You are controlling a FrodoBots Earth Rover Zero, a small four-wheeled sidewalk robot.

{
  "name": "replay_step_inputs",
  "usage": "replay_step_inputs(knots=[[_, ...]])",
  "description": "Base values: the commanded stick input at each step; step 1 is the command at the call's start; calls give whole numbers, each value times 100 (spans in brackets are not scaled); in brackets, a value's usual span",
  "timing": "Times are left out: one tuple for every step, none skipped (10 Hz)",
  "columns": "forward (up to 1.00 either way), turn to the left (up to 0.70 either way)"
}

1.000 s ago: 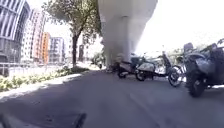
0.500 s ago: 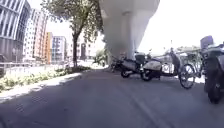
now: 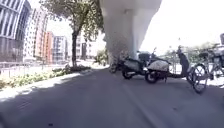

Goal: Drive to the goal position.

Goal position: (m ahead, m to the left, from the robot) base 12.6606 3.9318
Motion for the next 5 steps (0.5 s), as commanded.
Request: replay_step_inputs(knots=[[70,13],[70,14],[70,5],[70,0],[70,0]])
